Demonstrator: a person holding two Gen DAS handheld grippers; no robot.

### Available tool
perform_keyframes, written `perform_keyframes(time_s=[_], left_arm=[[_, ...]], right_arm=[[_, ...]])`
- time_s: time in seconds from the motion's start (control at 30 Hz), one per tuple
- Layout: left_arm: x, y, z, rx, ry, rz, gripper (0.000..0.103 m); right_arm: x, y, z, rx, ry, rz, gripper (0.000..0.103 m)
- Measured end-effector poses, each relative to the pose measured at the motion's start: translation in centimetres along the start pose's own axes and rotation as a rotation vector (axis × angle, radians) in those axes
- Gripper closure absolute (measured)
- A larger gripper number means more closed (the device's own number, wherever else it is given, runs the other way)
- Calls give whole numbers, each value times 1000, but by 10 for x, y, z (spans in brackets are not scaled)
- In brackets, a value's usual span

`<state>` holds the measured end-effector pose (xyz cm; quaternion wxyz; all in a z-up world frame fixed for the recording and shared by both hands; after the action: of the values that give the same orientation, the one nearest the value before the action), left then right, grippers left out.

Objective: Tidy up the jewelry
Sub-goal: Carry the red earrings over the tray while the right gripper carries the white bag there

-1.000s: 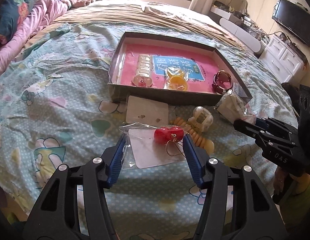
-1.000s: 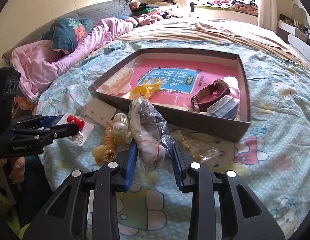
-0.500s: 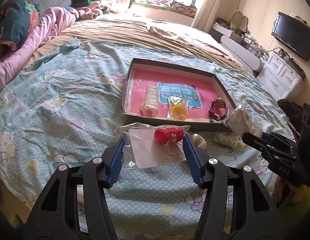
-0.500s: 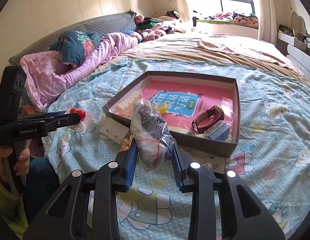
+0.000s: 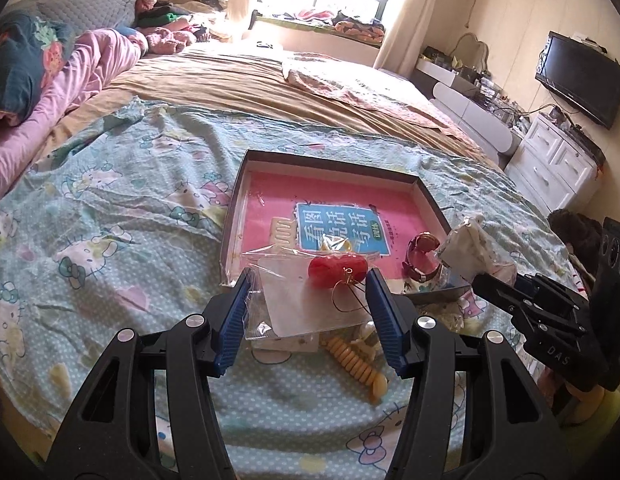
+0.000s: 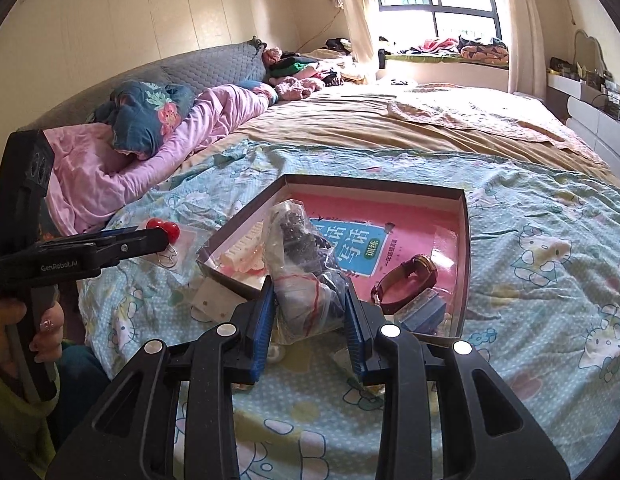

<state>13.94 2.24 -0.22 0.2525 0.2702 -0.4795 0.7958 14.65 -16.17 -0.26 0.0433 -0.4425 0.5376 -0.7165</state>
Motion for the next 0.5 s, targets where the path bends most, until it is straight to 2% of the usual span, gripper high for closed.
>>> perform_keyframes(time_s=[0.5], left_arm=[[-37,-18,27,-44,18,-30,55]], right_arm=[[-6,-8,39,-38,80,8,73]])
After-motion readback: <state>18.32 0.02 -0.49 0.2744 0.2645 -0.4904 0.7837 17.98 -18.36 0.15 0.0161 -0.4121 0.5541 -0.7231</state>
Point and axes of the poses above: each gripper's, at about its wrist camera, not at the fingertips, and x roughly against the way its jaws point, z to its right, y to its underside, the point moved 4 cm from there along -x, roughly the way its jaws point, and after that the axes turned 15 degrees about x, right-handed, at the moved point
